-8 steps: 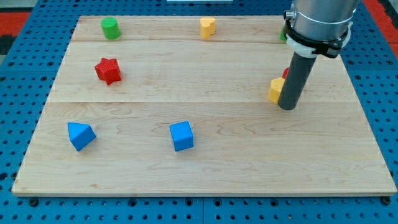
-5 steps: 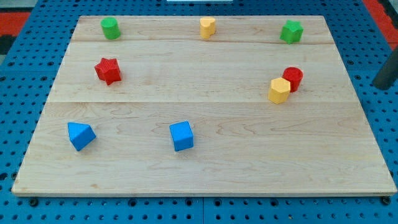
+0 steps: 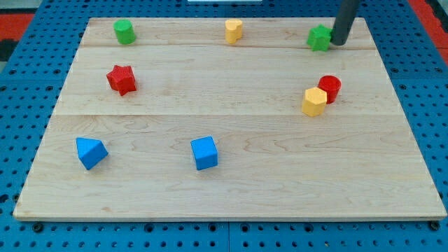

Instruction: Push the green star into red circle

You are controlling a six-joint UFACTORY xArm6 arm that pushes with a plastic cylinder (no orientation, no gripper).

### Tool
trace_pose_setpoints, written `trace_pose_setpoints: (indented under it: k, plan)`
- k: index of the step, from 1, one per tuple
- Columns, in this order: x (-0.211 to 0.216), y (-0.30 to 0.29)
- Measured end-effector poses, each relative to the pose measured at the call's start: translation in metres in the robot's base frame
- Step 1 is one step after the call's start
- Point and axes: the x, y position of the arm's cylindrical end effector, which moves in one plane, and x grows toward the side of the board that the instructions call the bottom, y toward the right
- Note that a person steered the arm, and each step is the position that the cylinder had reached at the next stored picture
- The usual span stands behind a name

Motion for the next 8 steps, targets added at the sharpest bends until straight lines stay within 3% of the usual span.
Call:
trace_pose_setpoints:
  k: [1, 2, 3, 5, 6, 8]
  plan:
    - [-0.032, 0.014]
    - [-0.042, -0.018]
    - [-0.033, -0.056]
    - [0.048, -0.062]
    - [0.058, -0.061]
    - [0.022, -0.061]
